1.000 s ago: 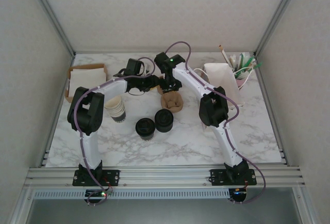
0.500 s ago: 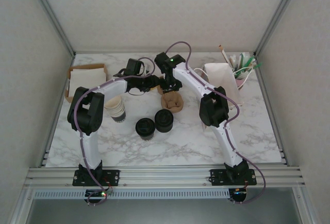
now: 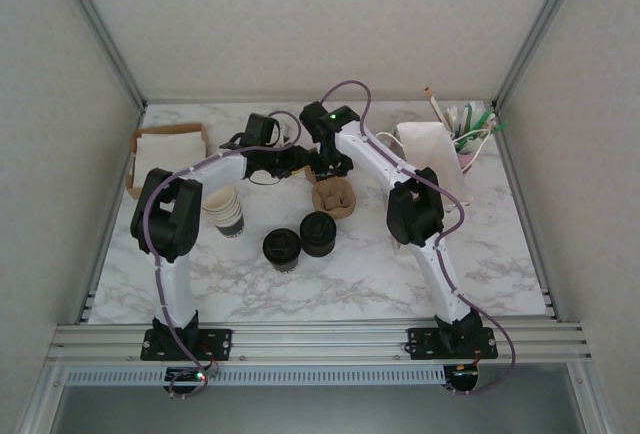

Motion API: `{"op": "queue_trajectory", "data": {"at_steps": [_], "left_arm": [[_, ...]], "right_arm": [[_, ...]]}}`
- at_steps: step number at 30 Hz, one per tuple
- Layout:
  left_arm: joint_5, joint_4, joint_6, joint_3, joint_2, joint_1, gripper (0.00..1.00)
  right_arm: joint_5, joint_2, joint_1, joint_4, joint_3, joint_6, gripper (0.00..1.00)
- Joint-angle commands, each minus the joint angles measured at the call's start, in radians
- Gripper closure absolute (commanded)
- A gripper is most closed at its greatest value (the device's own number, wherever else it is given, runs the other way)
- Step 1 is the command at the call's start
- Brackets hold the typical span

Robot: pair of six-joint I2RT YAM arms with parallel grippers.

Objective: Pack the takeout coffee

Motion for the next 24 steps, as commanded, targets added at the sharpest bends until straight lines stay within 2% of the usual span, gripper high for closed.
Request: {"op": "queue_trajectory", "data": {"at_steps": [1,13,24], "left_arm": [[0.063,0.044,-0.003,0.032,-0.013,-0.035,0.66],[0.084,0.054,-0.012,0.035,-0.007,-0.039,0.64],[0.101,0.085,-0.039,0.012,-0.034,-0.025,0.61]], "right_arm": [[-0.051,-0.033,0.02,0.028,-0.013,-0.012,0.68],[-0.058,-0.053,0.024,0.042,-0.022,-0.022,0.66],[-0.019,-0.092,0.023,0.066,-0.077,-0.012,0.57]]}}
